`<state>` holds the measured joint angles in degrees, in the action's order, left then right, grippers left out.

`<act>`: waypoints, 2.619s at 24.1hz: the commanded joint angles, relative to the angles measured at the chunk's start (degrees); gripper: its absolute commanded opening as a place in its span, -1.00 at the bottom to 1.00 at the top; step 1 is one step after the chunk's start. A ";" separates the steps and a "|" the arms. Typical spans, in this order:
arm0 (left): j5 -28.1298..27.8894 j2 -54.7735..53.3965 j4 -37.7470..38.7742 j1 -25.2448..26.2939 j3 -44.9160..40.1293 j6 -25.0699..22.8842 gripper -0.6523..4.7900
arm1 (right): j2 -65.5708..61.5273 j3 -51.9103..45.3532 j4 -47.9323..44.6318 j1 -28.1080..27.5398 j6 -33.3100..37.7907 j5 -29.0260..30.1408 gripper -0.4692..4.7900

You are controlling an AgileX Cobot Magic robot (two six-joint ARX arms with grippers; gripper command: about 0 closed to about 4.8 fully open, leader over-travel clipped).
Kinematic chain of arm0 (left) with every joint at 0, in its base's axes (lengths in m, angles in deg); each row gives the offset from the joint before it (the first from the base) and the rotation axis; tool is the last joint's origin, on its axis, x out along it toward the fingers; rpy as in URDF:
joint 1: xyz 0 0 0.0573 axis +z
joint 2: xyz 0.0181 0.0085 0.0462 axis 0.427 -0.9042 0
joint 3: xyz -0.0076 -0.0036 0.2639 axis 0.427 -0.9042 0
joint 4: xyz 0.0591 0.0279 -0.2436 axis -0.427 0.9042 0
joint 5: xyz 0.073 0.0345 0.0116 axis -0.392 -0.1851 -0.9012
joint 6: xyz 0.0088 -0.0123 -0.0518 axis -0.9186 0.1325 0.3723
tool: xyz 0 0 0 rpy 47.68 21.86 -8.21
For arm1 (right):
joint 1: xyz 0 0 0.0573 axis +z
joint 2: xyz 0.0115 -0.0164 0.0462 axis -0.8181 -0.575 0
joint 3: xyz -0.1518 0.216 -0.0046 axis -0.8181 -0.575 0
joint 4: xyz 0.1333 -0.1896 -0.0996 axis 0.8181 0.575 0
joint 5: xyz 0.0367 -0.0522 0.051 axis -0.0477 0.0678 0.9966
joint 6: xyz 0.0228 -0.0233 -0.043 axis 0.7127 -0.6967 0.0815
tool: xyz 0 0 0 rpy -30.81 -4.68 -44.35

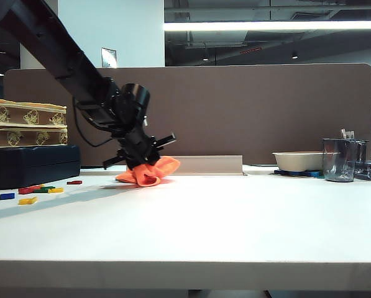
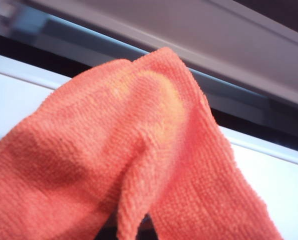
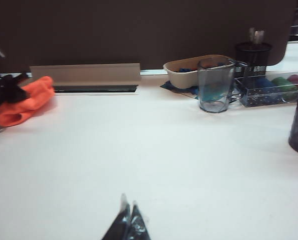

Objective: Use an orange cloth to wipe the letter magnets on the table away for a distance.

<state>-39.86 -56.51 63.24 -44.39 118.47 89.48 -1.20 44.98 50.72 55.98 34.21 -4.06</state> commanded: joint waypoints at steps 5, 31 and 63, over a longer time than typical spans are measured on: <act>-1.84 2.93 6.34 4.76 0.42 -0.52 -0.78 | 0.11 0.31 -0.33 0.00 0.24 -0.37 -0.83; 4.39 17.03 15.98 8.66 0.66 -14.40 -0.78 | 0.11 0.31 -0.50 0.04 0.24 -0.35 -0.83; 19.45 57.07 21.66 3.52 -41.27 -22.03 -0.78 | 0.20 5.14 -8.72 0.07 0.28 0.42 -0.83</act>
<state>-21.13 -1.15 86.27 -39.83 78.59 69.26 -1.20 49.57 42.75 56.02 34.21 -4.14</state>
